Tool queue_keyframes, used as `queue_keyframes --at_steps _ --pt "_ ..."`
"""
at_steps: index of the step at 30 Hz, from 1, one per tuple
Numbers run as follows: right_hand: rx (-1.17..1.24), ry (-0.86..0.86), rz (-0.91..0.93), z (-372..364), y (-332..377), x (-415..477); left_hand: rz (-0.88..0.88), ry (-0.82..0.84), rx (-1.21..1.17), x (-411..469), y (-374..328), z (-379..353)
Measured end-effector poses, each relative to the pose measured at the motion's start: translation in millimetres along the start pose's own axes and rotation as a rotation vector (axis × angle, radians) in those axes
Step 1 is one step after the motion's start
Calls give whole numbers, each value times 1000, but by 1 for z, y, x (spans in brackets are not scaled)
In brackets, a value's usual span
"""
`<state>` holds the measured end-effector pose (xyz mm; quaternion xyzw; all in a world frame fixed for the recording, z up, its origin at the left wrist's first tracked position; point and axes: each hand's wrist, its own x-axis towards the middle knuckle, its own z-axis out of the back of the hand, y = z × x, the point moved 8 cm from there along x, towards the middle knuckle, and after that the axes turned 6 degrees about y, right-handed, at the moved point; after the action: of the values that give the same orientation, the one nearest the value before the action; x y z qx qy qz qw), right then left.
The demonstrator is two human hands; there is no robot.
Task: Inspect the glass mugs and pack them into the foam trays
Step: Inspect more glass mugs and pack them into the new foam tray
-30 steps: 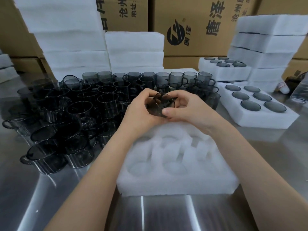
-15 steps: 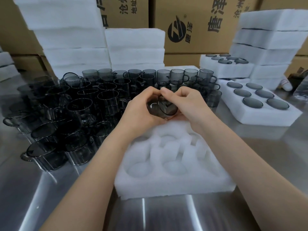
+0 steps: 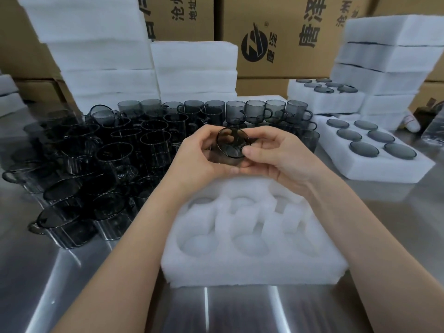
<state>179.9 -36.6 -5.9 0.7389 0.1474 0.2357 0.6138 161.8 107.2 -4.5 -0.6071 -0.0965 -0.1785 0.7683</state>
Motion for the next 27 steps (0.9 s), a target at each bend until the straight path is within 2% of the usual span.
queue_keyframes --at_steps 4,9,12,16,19,27 --pt "-363 -106 48 3 5 2 -29 -26 86 -1 -5 -3" --pt "-527 -326 70 9 9 1 -102 -33 265 -4 -15 -9" --pt "-539 -395 102 13 13 -1 -129 8 277 -4 -19 -14" --pt "-222 -291 57 13 9 1 -98 11 52 -4 -17 -14" --pt "-258 -191 20 9 5 2 -61 25 -82 -4 -15 -11" --pt "-225 -50 25 -5 3 3 -23 -43 -104 -6 -13 -4"
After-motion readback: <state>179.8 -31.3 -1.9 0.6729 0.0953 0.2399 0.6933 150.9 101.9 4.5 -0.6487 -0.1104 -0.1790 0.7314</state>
